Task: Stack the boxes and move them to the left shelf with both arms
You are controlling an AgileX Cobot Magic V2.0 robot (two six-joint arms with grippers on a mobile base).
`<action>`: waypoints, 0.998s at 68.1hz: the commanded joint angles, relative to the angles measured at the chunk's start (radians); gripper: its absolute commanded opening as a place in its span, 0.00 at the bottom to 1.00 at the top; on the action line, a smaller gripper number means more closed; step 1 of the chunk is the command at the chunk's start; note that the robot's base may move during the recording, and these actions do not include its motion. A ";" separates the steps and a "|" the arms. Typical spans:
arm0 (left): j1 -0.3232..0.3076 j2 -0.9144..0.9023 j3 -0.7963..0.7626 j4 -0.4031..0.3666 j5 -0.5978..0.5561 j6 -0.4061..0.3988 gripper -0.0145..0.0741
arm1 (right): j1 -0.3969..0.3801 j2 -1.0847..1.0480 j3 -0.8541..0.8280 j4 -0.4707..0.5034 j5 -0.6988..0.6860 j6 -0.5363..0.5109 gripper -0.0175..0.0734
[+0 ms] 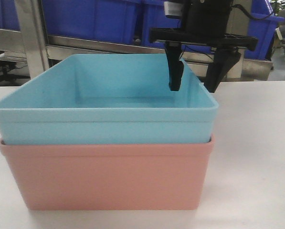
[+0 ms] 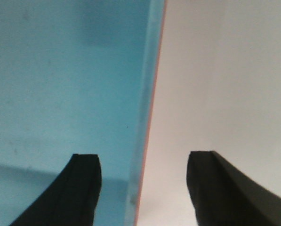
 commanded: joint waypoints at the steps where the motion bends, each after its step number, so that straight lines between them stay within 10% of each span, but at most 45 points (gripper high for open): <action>1: -0.005 0.008 -0.032 0.001 -0.089 0.005 0.58 | -0.005 -0.059 -0.027 -0.008 -0.016 -0.015 0.74; 33: -0.005 0.012 -0.034 -0.001 -0.096 0.005 0.56 | -0.006 -0.059 -0.031 0.013 -0.002 -0.015 0.74; 54: -0.007 0.287 -0.359 -0.030 0.373 0.005 0.56 | -0.006 -0.089 -0.031 0.025 -0.022 -0.010 0.74; 68: -0.007 0.465 -0.430 -0.090 0.318 0.005 0.56 | -0.006 -0.093 -0.031 0.025 -0.011 -0.010 0.74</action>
